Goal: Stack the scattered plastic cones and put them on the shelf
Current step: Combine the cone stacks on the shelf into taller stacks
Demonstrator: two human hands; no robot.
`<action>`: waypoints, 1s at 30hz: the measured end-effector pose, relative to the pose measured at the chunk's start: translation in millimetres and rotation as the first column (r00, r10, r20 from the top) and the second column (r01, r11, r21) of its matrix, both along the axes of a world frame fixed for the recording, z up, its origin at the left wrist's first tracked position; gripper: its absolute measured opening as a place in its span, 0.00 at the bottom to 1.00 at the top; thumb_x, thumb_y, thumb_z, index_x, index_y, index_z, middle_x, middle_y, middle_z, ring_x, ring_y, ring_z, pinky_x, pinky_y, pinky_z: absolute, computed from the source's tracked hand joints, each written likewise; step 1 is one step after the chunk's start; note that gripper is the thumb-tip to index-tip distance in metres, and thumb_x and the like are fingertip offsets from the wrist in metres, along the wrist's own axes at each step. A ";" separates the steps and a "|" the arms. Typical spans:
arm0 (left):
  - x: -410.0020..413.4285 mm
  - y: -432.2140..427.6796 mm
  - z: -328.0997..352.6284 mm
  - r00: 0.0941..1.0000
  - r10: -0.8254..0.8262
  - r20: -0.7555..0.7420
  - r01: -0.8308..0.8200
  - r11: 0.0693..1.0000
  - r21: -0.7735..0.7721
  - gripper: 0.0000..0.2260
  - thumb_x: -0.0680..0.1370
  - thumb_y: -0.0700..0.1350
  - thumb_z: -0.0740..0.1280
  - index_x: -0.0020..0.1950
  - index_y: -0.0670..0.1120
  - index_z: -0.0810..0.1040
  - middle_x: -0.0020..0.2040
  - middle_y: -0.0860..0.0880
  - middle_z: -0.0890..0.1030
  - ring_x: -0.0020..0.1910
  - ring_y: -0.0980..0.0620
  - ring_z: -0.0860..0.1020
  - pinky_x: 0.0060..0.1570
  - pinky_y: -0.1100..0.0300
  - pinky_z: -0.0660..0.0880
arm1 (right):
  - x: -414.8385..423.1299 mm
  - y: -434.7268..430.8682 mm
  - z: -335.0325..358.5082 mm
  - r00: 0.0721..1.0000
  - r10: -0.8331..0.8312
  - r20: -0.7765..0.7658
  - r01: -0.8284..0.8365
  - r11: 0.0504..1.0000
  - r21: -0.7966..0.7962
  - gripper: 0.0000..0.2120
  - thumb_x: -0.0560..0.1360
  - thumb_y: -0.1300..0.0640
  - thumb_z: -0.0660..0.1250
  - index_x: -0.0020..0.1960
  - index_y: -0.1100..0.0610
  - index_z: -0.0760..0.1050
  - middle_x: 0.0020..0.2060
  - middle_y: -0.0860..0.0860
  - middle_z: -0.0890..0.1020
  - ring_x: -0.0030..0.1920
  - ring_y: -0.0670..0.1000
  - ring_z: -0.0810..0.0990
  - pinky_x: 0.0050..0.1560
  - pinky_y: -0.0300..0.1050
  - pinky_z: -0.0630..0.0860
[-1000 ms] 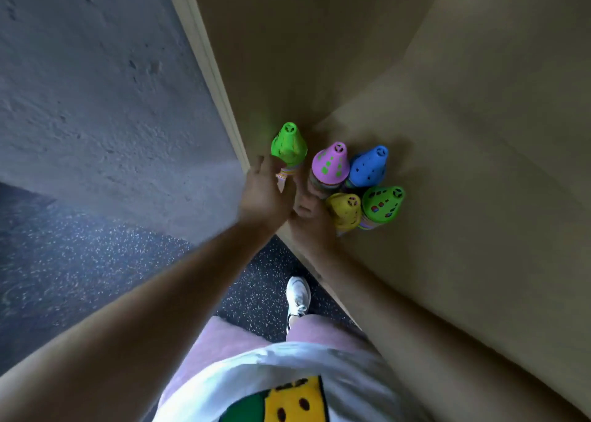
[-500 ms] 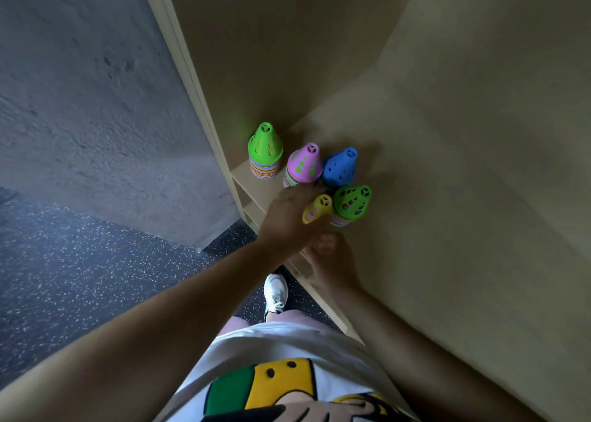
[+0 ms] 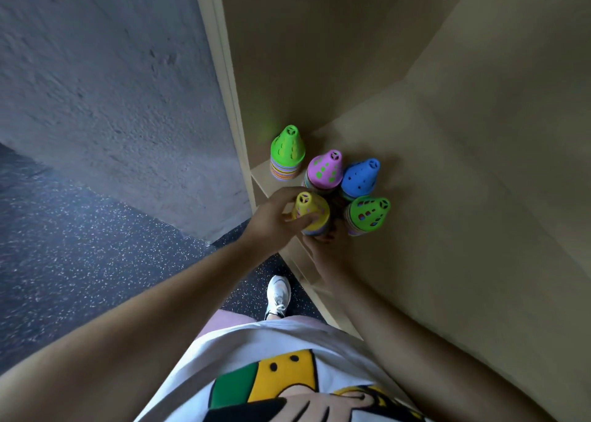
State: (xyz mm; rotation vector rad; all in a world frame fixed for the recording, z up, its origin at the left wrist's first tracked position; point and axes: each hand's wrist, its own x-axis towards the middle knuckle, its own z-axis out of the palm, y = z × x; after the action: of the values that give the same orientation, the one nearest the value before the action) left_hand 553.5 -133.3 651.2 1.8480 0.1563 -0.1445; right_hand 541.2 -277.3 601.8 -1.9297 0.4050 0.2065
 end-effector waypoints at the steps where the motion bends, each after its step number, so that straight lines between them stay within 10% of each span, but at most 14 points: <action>1: -1.3 3.5 3.9 1.000 0.017 -0.001 -0.017 1.000 -0.011 0.19 0.68 0.59 0.76 0.58 0.69 0.78 0.58 0.56 0.82 0.60 0.54 0.81 0.57 0.44 0.82 | -1.1 3.6 4.1 1.000 0.000 0.016 -0.001 1.000 0.019 0.21 0.62 0.57 0.77 0.51 0.50 0.72 0.47 0.54 0.83 0.45 0.48 0.81 0.49 0.48 0.78; 11: 25.9 40.1 112.1 0.966 0.055 0.251 -0.066 0.997 0.038 0.17 0.74 0.52 0.78 0.55 0.63 0.73 0.53 0.64 0.82 0.55 0.63 0.81 0.49 0.59 0.80 | 19.9 31.4 85.2 0.968 0.088 0.235 -0.120 0.985 0.124 0.25 0.68 0.59 0.80 0.61 0.59 0.75 0.49 0.52 0.83 0.46 0.46 0.83 0.46 0.42 0.80; 17: 71.7 52.8 160.8 0.928 0.081 0.363 -0.114 0.991 0.072 0.16 0.75 0.53 0.78 0.58 0.51 0.78 0.57 0.49 0.82 0.54 0.57 0.81 0.48 0.67 0.77 | 84.3 39.7 125.0 0.935 0.163 0.316 -0.166 0.986 -0.018 0.31 0.61 0.45 0.80 0.61 0.49 0.74 0.51 0.50 0.83 0.50 0.51 0.84 0.51 0.54 0.81; 23: 101.3 48.5 154.8 0.915 0.067 0.398 -0.152 0.971 0.187 0.15 0.74 0.55 0.75 0.57 0.54 0.77 0.55 0.49 0.81 0.53 0.53 0.80 0.55 0.52 0.79 | 137.1 46.6 142.1 0.944 0.260 0.204 -0.249 0.965 -0.078 0.27 0.59 0.52 0.83 0.52 0.47 0.73 0.48 0.47 0.84 0.49 0.49 0.84 0.51 0.55 0.81; 27: 104.1 42.2 138.8 0.925 0.085 0.371 -0.195 0.943 0.271 0.21 0.73 0.59 0.70 0.60 0.46 0.78 0.54 0.47 0.79 0.53 0.48 0.79 0.54 0.45 0.78 | 149.7 44.7 136.0 0.932 0.339 0.132 -0.339 0.940 -0.023 0.28 0.63 0.62 0.83 0.57 0.55 0.73 0.45 0.46 0.82 0.44 0.41 0.80 0.43 0.33 0.77; 30: 101.8 37.8 125.4 0.930 0.119 0.349 -0.231 0.925 0.302 0.19 0.75 0.56 0.71 0.59 0.44 0.78 0.54 0.45 0.79 0.52 0.46 0.79 0.53 0.44 0.77 | 153.6 42.1 120.7 0.931 0.353 0.096 -0.354 0.935 -0.009 0.32 0.60 0.64 0.84 0.59 0.57 0.74 0.50 0.53 0.84 0.49 0.51 0.84 0.52 0.51 0.81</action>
State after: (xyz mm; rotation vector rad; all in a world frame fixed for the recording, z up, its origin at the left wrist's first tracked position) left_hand 655.4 -95.6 776.7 2.1606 0.1223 0.3359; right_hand 694.8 -235.2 722.5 -1.9846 -0.0121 0.3473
